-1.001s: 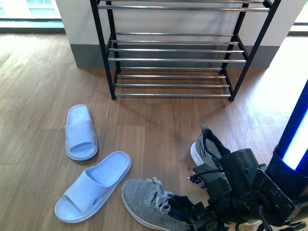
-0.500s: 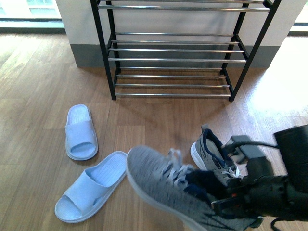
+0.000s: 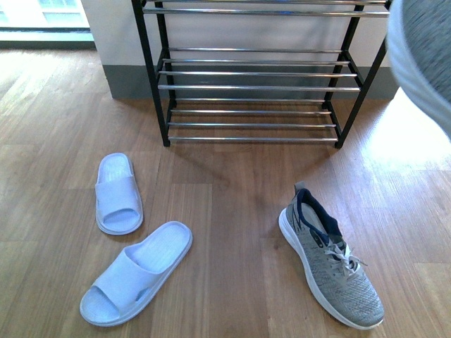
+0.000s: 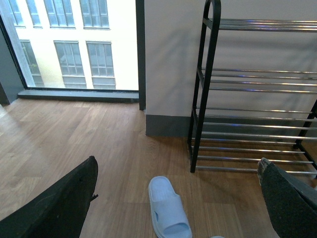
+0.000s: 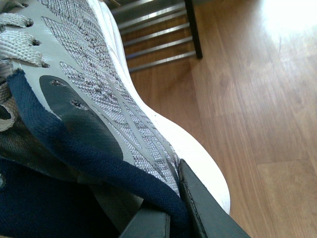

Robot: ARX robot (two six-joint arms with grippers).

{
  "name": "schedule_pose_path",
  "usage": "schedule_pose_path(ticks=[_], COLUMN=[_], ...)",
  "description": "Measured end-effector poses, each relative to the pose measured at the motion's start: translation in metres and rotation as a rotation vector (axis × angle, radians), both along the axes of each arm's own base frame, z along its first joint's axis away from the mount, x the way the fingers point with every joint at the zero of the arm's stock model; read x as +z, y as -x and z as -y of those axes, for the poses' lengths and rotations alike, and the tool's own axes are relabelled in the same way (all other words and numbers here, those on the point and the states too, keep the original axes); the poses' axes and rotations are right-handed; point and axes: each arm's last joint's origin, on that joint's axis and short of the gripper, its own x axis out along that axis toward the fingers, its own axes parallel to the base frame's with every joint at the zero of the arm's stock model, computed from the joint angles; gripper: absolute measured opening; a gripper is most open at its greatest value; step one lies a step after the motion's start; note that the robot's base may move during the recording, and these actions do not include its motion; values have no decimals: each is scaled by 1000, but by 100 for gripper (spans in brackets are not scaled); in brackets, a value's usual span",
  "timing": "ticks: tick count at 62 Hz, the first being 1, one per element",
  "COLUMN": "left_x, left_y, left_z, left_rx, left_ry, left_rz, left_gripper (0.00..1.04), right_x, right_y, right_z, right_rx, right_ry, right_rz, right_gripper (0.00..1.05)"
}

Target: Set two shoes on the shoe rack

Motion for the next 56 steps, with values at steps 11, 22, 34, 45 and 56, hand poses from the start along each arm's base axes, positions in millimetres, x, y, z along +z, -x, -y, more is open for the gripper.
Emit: schedule_pose_path(ticks=[11,22,34,45,56], left_x=[0,0,0,0,0], left_y=[0,0,0,0,0], left_z=[0,0,0,0,0], left_rx=[0,0,1,3,3], left_ry=[0,0,0,0,0], left_rz=[0,0,0,0,0], left_gripper=[95,95,95,95,95], right_x=[7,7,7,8,8], right_y=[24,25,25,25,25], right_z=[4,4,4,4,4], right_rx=[-38,-31,-32,-20,-30], right_ry=[34,34,35,32,37], right_rz=[66,67,67,73,71], right_gripper=[1,1,1,1,1])
